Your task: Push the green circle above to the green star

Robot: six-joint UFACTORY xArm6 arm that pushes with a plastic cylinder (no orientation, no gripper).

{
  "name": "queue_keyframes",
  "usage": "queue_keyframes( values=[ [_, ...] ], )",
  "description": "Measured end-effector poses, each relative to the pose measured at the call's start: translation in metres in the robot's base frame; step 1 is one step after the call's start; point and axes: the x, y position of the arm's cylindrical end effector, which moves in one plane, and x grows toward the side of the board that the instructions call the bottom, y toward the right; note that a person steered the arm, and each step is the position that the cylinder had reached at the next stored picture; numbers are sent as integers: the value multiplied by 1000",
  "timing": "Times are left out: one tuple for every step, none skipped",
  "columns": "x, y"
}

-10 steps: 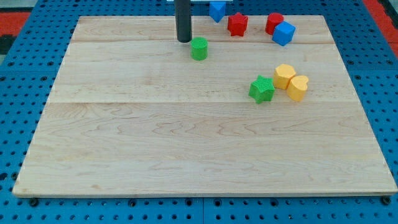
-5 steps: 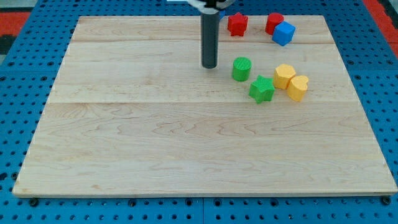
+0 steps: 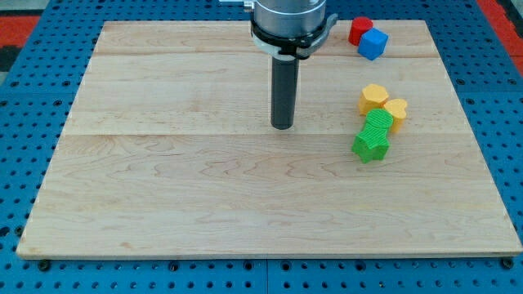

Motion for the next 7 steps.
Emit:
queue_keyframes(
  values=[
    [0,-6],
    [0,-6],
    [4,-23],
    [-50,-37],
    [-54,-37],
    [-54,-37],
    [-54,-37]
  ],
)
